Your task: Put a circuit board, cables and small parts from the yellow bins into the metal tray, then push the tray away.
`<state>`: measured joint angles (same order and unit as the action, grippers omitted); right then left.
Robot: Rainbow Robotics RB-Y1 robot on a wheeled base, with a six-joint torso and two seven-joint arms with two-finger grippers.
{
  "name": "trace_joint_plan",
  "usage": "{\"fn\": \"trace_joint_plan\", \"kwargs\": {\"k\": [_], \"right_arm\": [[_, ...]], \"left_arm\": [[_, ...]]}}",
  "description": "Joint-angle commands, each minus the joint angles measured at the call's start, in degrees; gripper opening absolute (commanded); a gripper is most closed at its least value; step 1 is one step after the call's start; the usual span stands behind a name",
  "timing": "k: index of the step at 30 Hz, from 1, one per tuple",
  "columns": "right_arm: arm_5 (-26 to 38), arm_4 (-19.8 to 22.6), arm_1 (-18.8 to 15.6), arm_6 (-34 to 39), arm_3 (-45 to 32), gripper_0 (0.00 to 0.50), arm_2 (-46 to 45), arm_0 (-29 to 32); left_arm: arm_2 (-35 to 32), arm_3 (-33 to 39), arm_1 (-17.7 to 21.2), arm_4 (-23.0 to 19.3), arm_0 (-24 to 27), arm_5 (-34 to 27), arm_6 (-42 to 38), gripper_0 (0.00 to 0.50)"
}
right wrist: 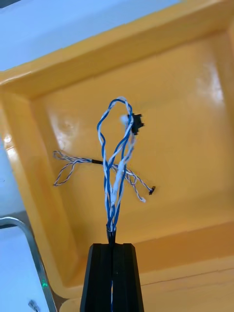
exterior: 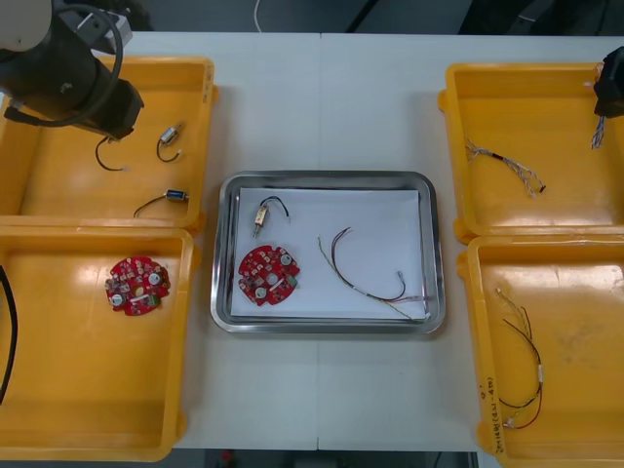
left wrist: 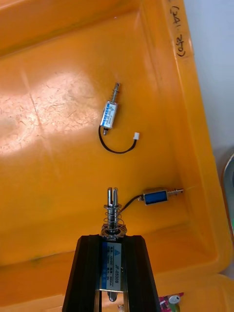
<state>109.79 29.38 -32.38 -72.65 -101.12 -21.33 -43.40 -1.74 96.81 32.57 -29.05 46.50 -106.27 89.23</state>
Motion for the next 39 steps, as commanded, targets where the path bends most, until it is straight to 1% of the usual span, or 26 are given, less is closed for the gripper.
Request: {"fn": "trace_joint_plan", "kwargs": {"k": [1, 4, 8, 13, 17, 22, 28, 30, 33, 35, 39], "right_arm": [[0.21, 5.07, -3.13, -6.9, -4.61, 0.0, 1.03, 0.07], [0.21, 7.71, -4.01, -10.15, -6.54, 0.0, 3.31, 0.15], [0.21, 10.34, -5.24, -13.66, -8.74, 0.0, 6.48, 0.24], [0.21, 14.83, -6.82, -19.2, -12.17, 0.0, 10.87, 0.15], [0.21, 17.38, -7.17, -23.59, -15.42, 0.0, 14.12, 0.24], [0.21, 18.08, -7.17, -29.31, -18.23, 0.0, 19.05, 0.15], [0.21, 18.69, -7.17, -35.81, -18.5, 0.0, 24.58, 0.07], [0.21, 18.43, -7.09, -37.57, -18.5, 0.0, 26.52, -0.02], [0.21, 16.85, -6.56, -40.12, -18.41, 0.0, 30.21, -0.72], [0.21, 15.44, -5.42, -41.17, -17.7, 0.0, 32.76, -1.87], [0.21, 14.39, -3.04, -41.52, -15.51, 0.0, 35.31, -3.8]], "left_arm": [[0.51, 4.35, -2.16, -0.13, -0.36, -2.72, -3.01, 0.0], [0.51, 5.58, -2.86, -0.04, -0.36, -3.73, -3.8, 0.0], [0.6, 6.72, -3.74, 0.13, -0.36, -3.73, -4.59, 0.0], [0.86, 7.34, -4.35, 0.31, -0.36, -3.73, -5.91, 0.0], [1.65, 7.78, -4.44, 0.92, -0.36, -3.73, -6.79, 0.0], [1.65, 7.69, -4.44, 1.1, -0.36, -3.73, -7.23, 0.0], [1.65, 7.69, -4.44, 1.19, -0.36, -3.73, -7.67, 0.0], [1.65, 7.78, -4.44, 1.27, -0.36, -3.73, -7.76, 0.0], [1.57, 7.69, -4.35, 1.19, -0.45, -3.73, -7.85, 0.0], [1.57, 7.69, -4.35, 1.19, -0.45, -3.73, -7.93, 0.0], [1.57, 7.69, -4.44, 1.19, -0.45, -3.73, -8.11, 0.001]]}}
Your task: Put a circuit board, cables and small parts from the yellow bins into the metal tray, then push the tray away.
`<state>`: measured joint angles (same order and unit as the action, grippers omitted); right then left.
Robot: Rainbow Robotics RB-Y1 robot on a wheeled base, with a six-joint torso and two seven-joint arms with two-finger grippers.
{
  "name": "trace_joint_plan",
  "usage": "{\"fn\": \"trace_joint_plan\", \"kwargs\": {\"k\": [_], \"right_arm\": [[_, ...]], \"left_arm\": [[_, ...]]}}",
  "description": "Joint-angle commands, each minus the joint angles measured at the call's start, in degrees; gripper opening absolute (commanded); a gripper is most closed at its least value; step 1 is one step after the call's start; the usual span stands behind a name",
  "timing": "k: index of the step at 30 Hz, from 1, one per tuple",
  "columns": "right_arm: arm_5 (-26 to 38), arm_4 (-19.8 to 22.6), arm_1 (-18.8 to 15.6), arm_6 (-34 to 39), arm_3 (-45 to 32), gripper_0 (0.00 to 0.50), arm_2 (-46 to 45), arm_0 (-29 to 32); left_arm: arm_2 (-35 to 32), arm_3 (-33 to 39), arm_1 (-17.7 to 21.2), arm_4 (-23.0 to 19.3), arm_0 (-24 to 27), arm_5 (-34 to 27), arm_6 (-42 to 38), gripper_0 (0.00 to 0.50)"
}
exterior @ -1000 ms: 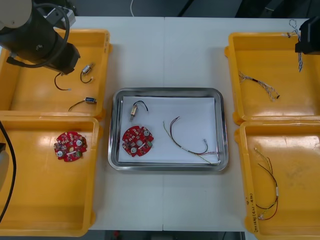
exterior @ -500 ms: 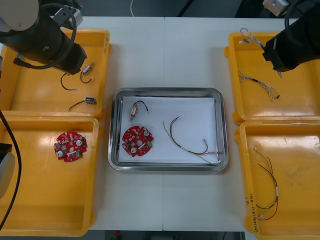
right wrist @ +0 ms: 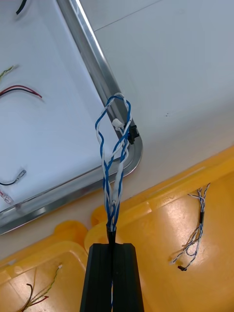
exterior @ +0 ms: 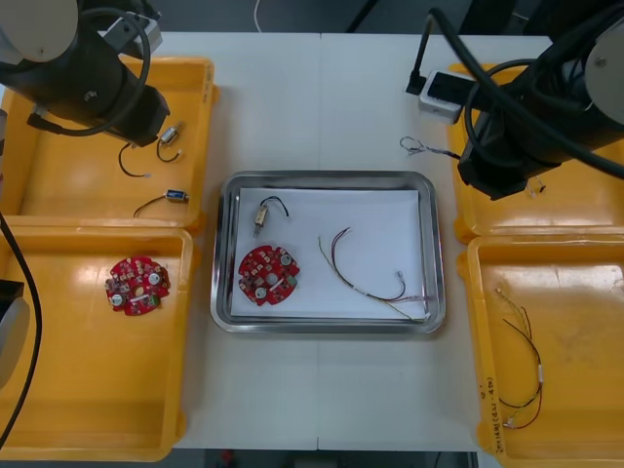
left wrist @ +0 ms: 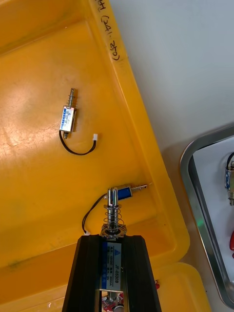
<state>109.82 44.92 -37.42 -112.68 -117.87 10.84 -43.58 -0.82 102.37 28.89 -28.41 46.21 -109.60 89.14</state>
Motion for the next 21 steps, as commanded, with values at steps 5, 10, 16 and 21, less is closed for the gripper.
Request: {"fn": "trace_joint_plan", "kwargs": {"k": [5, 10, 16, 21], "right_arm": [[0.18, -2.82, 5.34, -2.02, 5.11, 0.0, 5.77, -5.28], [-1.54, -5.02, 6.83, -2.63, 7.92, 0.0, 9.29, -6.34], [-6.99, -5.46, 7.18, -4.13, 10.56, 0.0, 13.51, -6.69], [-10.33, -7.04, 8.24, -7.38, 12.23, 0.0, 17.11, -7.48]], "left_arm": [[0.73, 2.22, -0.67, 0.55, -0.07, -0.4, -8.19, 0.0], [0.65, 2.22, -0.67, 0.55, -0.16, -0.4, -8.37, 0.0], [0.65, 2.22, -0.67, 0.64, -0.16, -0.4, -8.54, 0.0], [0.65, 2.22, -0.67, 0.64, -0.16, -0.4, -8.54, 0.0]]}}
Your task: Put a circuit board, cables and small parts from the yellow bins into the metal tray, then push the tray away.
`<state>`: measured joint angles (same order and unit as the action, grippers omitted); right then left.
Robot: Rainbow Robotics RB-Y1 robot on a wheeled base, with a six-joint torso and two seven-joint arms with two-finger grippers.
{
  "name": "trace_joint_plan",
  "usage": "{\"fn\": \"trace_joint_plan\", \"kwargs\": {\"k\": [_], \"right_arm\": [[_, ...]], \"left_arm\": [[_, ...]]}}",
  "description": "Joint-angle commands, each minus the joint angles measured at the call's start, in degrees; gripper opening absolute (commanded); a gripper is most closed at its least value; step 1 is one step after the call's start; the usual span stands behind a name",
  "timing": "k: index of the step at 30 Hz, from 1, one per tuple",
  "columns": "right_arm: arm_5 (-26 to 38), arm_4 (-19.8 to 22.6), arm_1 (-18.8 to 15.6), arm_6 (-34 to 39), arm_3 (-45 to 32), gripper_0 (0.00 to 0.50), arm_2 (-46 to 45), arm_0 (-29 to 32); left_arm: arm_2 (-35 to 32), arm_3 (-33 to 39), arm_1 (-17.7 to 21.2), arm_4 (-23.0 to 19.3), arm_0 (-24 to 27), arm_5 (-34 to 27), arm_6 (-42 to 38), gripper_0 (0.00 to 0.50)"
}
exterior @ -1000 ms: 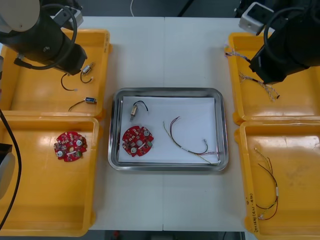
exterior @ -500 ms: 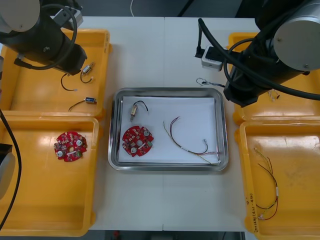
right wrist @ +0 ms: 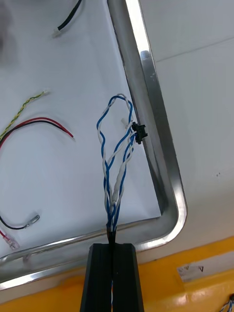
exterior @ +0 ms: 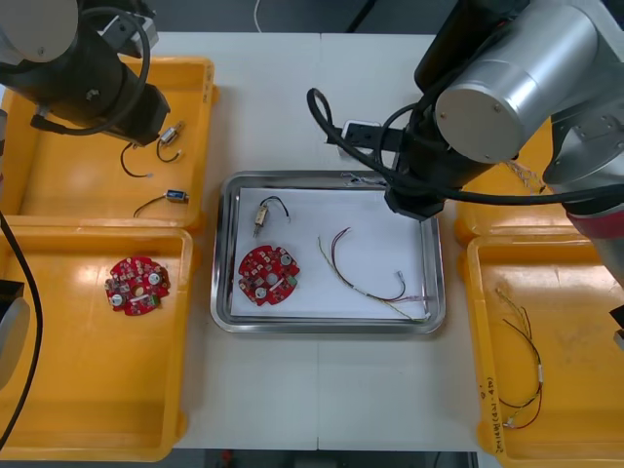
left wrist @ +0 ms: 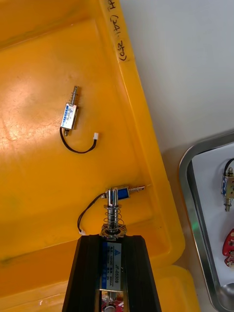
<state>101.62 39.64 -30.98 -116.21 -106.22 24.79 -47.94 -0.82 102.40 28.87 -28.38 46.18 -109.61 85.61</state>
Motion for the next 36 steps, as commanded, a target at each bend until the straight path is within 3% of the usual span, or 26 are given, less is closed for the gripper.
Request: {"fn": "trace_joint_plan", "kwargs": {"k": [1, 10, 21, 36], "right_arm": [[-2.3, -2.02, 1.98, -4.64, 0.75, 0.0, 3.34, -3.21], [-5.73, -3.16, 3.48, -13.6, 4.97, 0.0, 5.09, -3.12], [-10.3, -6.94, 2.51, -14.04, 5.94, 0.0, 10.37, -0.75], [-16.8, -7.64, 1.19, -17.12, 14.11, 0.0, 12.13, 0.66]], "left_arm": [[0.64, 2.19, -0.66, 0.69, -0.12, -0.39, -5.01, 0.001], [0.64, 2.19, -0.66, 0.6, -0.12, -0.39, -5.01, 0.0], [0.64, 2.28, -0.66, 0.51, -0.12, -0.39, -5.1, 0.0], [0.64, 2.28, -0.66, 0.34, -0.12, -0.39, -5.19, 0.0]]}}
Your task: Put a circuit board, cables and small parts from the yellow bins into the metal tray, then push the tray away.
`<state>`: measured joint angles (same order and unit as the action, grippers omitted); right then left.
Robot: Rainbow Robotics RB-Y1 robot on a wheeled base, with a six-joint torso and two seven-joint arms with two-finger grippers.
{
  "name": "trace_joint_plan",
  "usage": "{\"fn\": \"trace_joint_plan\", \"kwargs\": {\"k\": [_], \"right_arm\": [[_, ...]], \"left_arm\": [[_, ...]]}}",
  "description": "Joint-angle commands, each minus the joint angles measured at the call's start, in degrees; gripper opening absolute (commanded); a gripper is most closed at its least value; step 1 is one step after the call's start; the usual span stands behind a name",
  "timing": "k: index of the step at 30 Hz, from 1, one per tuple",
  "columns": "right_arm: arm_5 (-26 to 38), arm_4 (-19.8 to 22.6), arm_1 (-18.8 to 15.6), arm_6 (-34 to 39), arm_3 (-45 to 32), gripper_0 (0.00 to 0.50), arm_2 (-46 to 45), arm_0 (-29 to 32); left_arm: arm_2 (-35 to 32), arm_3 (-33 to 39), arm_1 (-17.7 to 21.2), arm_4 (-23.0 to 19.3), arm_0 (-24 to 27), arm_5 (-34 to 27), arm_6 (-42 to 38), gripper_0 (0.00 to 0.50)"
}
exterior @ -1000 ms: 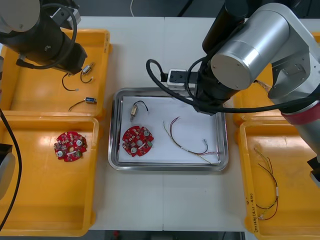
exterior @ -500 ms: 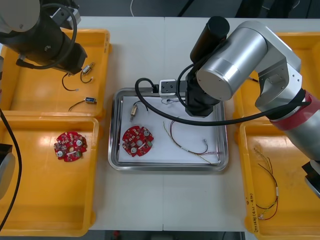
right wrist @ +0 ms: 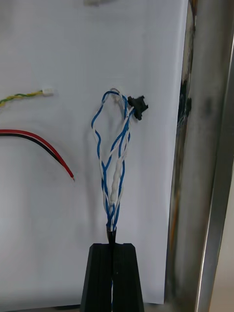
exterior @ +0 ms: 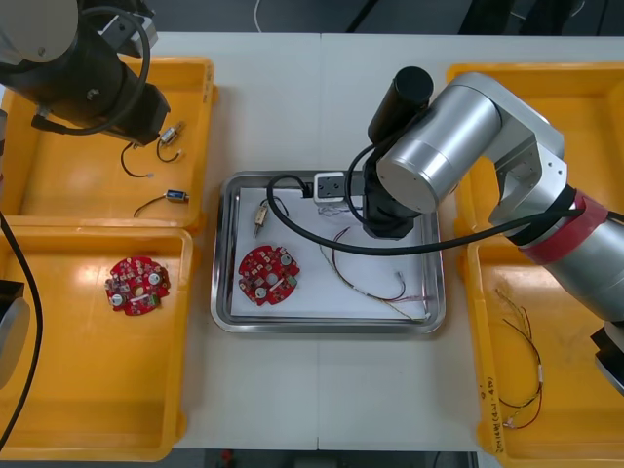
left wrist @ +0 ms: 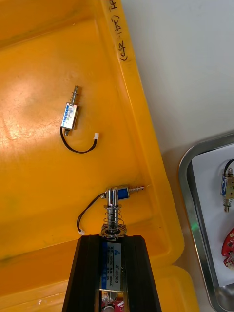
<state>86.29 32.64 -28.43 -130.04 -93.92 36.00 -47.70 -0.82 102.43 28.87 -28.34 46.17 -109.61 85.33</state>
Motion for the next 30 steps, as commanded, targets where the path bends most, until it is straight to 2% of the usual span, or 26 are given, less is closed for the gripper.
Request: {"fn": "trace_joint_plan", "kwargs": {"k": [1, 9, 10, 12, 13, 14, 15, 30], "right_arm": [[-1.65, -0.65, -1.45, -3.65, 2.51, 0.0, 1.01, 0.41], [-2.36, -0.04, -1.45, -4.26, 4.27, 0.0, 0.92, 0.41], [-2.27, 0.4, -1.45, -4.09, 4.44, 0.03, 0.92, 0.32], [-2.36, 0.67, -1.54, -4.0, 4.44, 0.206, 0.92, 0.41], [-2.18, 0.84, -1.54, -4.0, 4.44, 0.428, 0.92, 0.32], [-2.18, 0.84, -1.54, -4.0, 4.44, 0.428, 0.92, 0.32], [-2.27, 1.02, -1.54, -3.73, 4.44, 0.5, 0.92, 0.32], [0.54, 0.84, -1.54, -2.68, 1.19, 0.5, 0.74, 0.32]], "left_arm": [[0.64, 2.34, -0.65, 0.39, -0.12, -0.39, -4.91, 0.0], [0.64, 2.34, -0.65, 0.3, -0.12, -0.39, -4.91, 0.0], [0.64, 2.34, -0.65, 0.3, -0.12, -0.39, -4.91, 0.0], [0.64, 2.34, -0.65, 0.3, -0.12, -0.39, -4.91, 0.0], [0.56, 2.34, -0.65, 0.3, -0.12, -0.39, -4.91, 0.0], [0.56, 2.34, -0.65, 0.3, -0.12, -0.39, -4.91, 0.0], [0.56, 2.34, -0.65, 0.3, -0.12, -0.39, -5.0, 0.001], [0.56, 2.34, -0.65, 0.21, -0.12, -0.39, -5.0, 0.0]]}}
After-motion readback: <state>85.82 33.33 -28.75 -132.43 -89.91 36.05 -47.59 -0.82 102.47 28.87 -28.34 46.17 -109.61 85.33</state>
